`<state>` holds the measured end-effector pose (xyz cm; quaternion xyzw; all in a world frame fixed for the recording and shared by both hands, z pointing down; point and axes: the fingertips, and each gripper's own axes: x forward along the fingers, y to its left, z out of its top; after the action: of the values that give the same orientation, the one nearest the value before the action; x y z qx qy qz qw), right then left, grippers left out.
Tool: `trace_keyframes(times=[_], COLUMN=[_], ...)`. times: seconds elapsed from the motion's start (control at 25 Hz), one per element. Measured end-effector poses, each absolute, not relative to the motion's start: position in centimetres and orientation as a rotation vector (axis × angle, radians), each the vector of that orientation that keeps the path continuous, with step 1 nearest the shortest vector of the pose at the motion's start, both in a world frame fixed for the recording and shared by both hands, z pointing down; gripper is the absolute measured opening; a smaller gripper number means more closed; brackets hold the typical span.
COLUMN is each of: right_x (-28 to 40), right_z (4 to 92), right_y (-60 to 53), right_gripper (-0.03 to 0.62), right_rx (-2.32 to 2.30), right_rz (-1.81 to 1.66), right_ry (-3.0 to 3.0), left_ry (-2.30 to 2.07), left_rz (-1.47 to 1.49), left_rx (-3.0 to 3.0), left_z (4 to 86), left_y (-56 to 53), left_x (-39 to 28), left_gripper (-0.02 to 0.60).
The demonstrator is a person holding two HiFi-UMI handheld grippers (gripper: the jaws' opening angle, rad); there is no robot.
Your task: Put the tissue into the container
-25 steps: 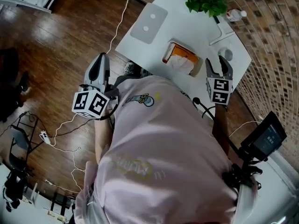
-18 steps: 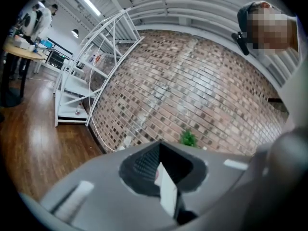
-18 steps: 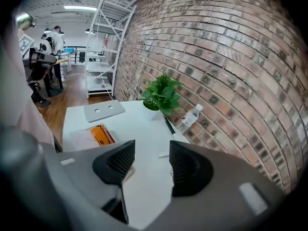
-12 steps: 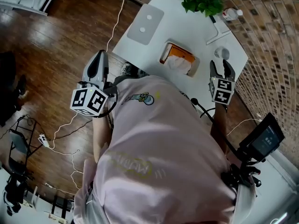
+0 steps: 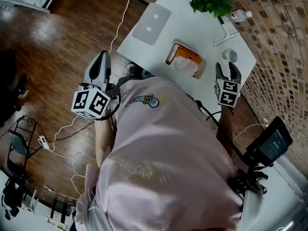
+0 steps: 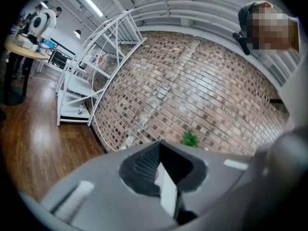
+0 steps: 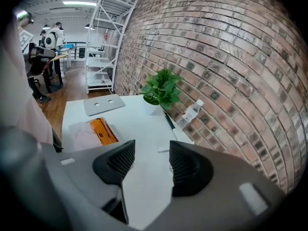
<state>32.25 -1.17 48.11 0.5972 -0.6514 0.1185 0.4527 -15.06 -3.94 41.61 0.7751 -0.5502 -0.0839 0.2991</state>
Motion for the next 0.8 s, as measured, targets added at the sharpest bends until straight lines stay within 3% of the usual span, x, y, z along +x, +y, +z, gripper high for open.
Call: trace_keyframes(times=[0.4,0.48,0.8], right_x=[32.9,32.8,33.7], right_z=[49.6,51.8,64.2], right_y=[-0.7,0.5,8.9], right_gripper=[0.224,0.186,0.186], right_rx=[1.421,1.300,0.902], right_rz=[0.305,0.367,0.733], right_ry=[-1.556,-1.526,-1.461], left_ry=[-1.476,-1.475,-1.491], left_rz=[-0.194,-0.208,-0.176], left_rx=[2.034,2.040,2.018], left_z=[41.5,41.7,41.4], left_y=[-3.6,-3.5,-3.2], left_x=[-15.2,-15.2,-15.6], left_gripper=[0.005,0.005,0.005])
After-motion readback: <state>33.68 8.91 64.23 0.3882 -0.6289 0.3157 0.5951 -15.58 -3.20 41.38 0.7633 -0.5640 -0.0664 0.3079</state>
